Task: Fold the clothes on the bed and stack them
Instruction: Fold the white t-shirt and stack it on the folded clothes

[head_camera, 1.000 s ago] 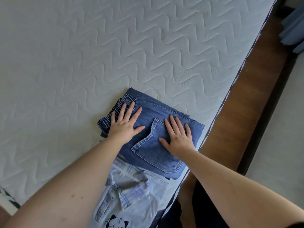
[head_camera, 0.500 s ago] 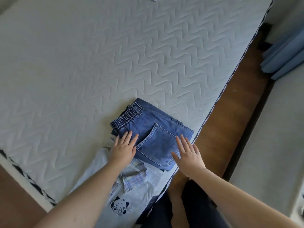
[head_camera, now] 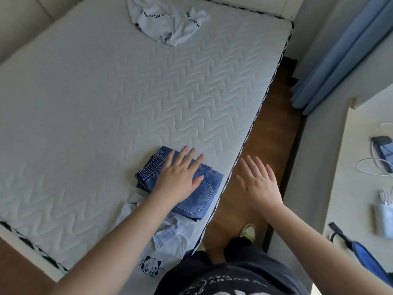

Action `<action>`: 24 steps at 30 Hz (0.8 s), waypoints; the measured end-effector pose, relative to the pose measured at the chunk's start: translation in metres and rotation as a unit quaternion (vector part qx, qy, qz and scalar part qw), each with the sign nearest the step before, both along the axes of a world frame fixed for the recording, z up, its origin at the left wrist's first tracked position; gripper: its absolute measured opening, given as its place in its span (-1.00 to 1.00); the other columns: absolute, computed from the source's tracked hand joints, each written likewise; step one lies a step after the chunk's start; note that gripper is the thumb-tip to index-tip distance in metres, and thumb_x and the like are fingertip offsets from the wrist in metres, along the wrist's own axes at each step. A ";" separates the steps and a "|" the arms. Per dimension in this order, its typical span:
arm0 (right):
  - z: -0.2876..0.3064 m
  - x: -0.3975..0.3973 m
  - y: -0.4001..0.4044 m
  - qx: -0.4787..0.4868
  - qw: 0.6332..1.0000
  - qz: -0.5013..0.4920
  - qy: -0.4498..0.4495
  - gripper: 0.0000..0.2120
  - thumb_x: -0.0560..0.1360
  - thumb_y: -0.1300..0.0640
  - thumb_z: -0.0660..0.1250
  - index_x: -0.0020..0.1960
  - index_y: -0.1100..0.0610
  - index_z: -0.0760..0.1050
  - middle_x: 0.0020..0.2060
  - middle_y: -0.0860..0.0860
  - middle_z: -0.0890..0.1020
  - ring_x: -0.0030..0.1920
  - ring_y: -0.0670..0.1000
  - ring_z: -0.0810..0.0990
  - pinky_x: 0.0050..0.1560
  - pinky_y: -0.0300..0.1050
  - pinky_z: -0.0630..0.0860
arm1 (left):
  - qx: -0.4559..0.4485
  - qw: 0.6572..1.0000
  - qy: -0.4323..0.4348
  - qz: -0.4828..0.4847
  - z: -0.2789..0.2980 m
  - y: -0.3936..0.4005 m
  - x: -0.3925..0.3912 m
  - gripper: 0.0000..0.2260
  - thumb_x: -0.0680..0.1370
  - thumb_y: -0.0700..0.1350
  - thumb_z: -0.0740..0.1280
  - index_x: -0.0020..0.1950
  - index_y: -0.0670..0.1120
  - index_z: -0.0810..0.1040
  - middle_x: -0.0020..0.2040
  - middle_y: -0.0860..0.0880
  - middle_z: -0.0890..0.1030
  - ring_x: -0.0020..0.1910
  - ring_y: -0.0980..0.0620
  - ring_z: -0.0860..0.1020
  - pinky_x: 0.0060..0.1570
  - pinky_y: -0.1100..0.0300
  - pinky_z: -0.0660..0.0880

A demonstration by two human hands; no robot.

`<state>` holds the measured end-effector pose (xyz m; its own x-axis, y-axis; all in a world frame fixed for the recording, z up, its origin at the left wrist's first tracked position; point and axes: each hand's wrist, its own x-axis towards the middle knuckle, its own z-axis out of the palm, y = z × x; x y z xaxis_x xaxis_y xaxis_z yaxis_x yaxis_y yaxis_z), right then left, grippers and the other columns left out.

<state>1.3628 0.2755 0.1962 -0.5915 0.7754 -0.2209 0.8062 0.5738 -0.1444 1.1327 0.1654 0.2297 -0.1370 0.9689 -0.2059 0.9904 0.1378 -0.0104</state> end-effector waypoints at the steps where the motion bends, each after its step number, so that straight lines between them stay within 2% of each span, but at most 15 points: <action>1: 0.009 0.007 0.006 0.003 1.000 -0.013 0.003 -0.44 0.65 -0.18 -0.09 0.59 -0.01 0.06 0.58 -0.03 0.11 0.58 0.03 -0.02 0.54 0.07 -0.10 | 0.007 1.000 -0.001 -0.004 0.008 0.011 0.007 -0.43 0.64 0.23 -0.04 0.61 0.06 -0.03 0.62 -0.02 0.00 0.59 -0.03 -0.10 0.53 -0.11 -0.20; 4: 0.033 0.029 0.029 -0.003 0.997 -0.057 0.042 -0.38 0.59 -0.26 -0.18 0.58 -0.05 0.10 0.56 -0.05 0.18 0.57 0.02 0.08 0.55 0.07 0.04 | 0.030 0.999 -0.007 -0.026 0.027 0.046 0.028 -0.44 0.64 0.23 -0.07 0.61 0.09 -0.06 0.62 0.00 -0.04 0.59 -0.02 -0.13 0.51 -0.09 -0.27; 6: 0.043 0.046 0.050 0.010 0.995 -0.081 0.054 -0.39 0.59 -0.25 -0.17 0.58 -0.05 0.12 0.55 -0.04 0.20 0.57 0.01 0.09 0.54 0.07 0.08 | 0.036 0.999 -0.006 -0.027 0.036 0.080 0.043 -0.46 0.64 0.22 -0.11 0.61 0.11 -0.08 0.62 0.01 -0.04 0.59 -0.01 -0.14 0.50 -0.08 -0.28; 10: 0.058 0.087 0.097 0.029 0.993 -0.107 0.041 -0.44 0.63 -0.20 -0.10 0.59 -0.06 0.06 0.57 -0.07 0.11 0.58 -0.02 -0.05 0.57 0.02 -0.05 | 0.034 0.999 -0.015 -0.014 0.051 0.148 0.082 -0.46 0.61 0.23 -0.27 0.60 0.17 -0.10 0.62 0.05 -0.07 0.58 0.02 -0.19 0.50 -0.10 -0.29; 14: 0.076 0.118 0.148 0.039 0.992 -0.114 0.038 -0.43 0.62 -0.20 -0.14 0.59 -0.08 0.02 0.58 -0.09 0.06 0.58 -0.02 -0.09 0.56 0.01 -0.11 | 0.058 0.998 0.005 -0.032 0.075 0.197 0.116 -0.38 0.55 0.27 -0.41 0.60 0.17 -0.10 0.62 0.04 -0.06 0.59 0.00 -0.18 0.49 -0.12 -0.31; 20: 0.093 0.138 0.198 0.043 0.982 -0.179 0.039 -0.43 0.61 -0.26 -0.19 0.58 -0.14 0.01 0.58 -0.08 0.10 0.58 0.05 -0.03 0.55 0.11 -0.09 | 0.073 0.996 0.022 -0.046 0.104 0.238 0.144 -0.40 0.56 0.31 -0.39 0.58 0.18 -0.15 0.62 0.04 -0.06 0.59 -0.02 -0.17 0.50 -0.17 -0.27; 22: 0.096 0.136 0.213 0.055 0.981 -0.181 0.038 -0.42 0.61 -0.26 -0.17 0.58 -0.13 0.06 0.57 -0.05 0.15 0.58 0.06 0.02 0.55 0.11 -0.05 | 0.067 0.996 0.022 -0.052 0.107 0.248 0.146 -0.40 0.58 0.30 -0.33 0.59 0.16 -0.02 0.61 0.02 0.05 0.59 -0.04 -0.06 0.51 -0.20 -0.15; 24: 0.097 0.128 0.231 0.057 0.982 -0.176 0.047 -0.41 0.60 -0.27 -0.14 0.57 -0.10 0.13 0.55 -0.03 0.20 0.57 0.08 0.06 0.55 0.11 -0.03 | 0.064 0.996 0.026 -0.062 0.106 0.261 0.139 -0.44 0.61 0.27 -0.17 0.58 0.13 0.14 0.58 0.00 0.19 0.58 -0.06 0.09 0.50 -0.25 -0.03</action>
